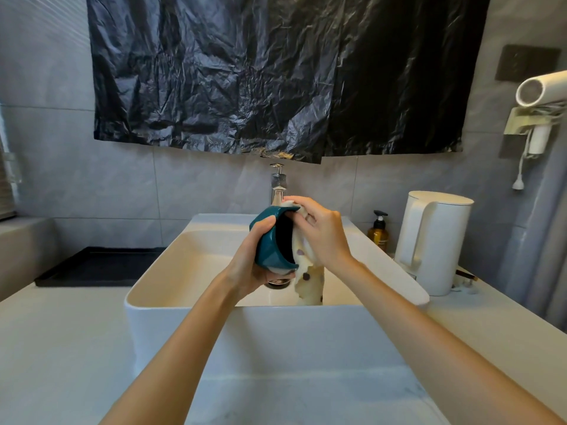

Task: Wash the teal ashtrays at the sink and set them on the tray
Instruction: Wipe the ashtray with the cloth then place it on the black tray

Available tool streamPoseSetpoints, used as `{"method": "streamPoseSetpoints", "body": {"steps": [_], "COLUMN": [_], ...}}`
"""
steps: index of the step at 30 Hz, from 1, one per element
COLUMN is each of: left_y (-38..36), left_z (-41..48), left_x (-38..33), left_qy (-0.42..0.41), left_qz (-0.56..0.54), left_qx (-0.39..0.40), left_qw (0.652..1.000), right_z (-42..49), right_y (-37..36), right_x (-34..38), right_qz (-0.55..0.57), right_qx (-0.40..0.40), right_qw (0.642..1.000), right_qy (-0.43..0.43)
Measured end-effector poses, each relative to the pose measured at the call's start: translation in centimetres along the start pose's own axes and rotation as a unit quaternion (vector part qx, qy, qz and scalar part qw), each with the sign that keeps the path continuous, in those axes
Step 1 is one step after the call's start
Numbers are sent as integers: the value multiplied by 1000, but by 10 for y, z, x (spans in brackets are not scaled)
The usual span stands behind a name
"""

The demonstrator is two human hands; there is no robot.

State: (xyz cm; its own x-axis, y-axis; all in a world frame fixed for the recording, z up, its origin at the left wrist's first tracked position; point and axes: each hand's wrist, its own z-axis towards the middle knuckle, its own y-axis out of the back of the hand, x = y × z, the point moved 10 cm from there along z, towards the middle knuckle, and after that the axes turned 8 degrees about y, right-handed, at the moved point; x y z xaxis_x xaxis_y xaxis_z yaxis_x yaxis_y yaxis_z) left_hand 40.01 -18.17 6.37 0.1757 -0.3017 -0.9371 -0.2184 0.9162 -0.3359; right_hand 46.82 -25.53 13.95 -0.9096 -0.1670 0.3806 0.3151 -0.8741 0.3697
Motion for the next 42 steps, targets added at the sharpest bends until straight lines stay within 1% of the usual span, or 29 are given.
{"method": "streamPoseSetpoints", "body": {"steps": [1,3,6,8,9,11,14,16,18,21,24,26,27,31,33,34,35,37,38,40,42], "left_y": [2,4,7,7,7,5,3,1,-1,-1,2,2,3,4,9,14,19,27,28,25,18], "left_z": [0,0,0,0,1,3,5,3,2,1,2,2,2,2,3,4,5,7,7,6,4], "left_x": [-1,-2,-5,-5,-4,0,6,7,7,-1,-4,-4,-4,-7,-11,-12,-11,-10,-11,-13,-15], "left_qy": [-8,-12,-15,-17,-15,-8,4,8,4,-32,-45,-45,-45,-47,-51,-53,-52,-46,-47,-60,-74], "left_qz": [0,-2,-15,-13,-3,31,59,80,91,70,63,50,41,-32,-84,-105,-122,-141,-139,-102,-69], "left_qx": [-5,-11,-12,-5,-1,8,13,16,22,21,19,20,19,16,2,-9,-23,-48,-54,-46,-27], "left_qw": [1000,1000,1000,1000,1000,999,998,997,996,997,997,998,998,998,995,993,991,988,988,992,994], "right_z": [-4,-9,-7,-6,-6,-5,-3,-1,1,-1,-15,-23,-24,-23,-26,-30,-36,-50,-55,-59,-55], "right_y": [0,-7,-14,-15,-13,-9,-8,-10,-8,4,9,8,9,26,25,17,7,-16,-25,-40,-48], "right_x": [-4,-5,0,4,9,24,43,45,39,19,-6,-17,-19,-18,-23,-31,-37,-48,-52,-54,-53], "right_qz": [39,70,50,84,93,66,-24,-46,-39,-31,4,14,15,-2,2,18,48,104,112,126,150], "right_qx": [-16,4,73,113,129,165,216,217,194,111,24,-3,-9,-43,-27,0,33,94,118,156,166], "right_qw": [998,995,995,988,986,984,973,968,974,991,1000,997,996,995,990,982,971,937,922,905,897], "right_qy": [-36,-68,-55,-59,-45,5,83,113,109,68,-20,-73,-84,-91,-142,-186,-232,-321,-352,-375,-381]}}
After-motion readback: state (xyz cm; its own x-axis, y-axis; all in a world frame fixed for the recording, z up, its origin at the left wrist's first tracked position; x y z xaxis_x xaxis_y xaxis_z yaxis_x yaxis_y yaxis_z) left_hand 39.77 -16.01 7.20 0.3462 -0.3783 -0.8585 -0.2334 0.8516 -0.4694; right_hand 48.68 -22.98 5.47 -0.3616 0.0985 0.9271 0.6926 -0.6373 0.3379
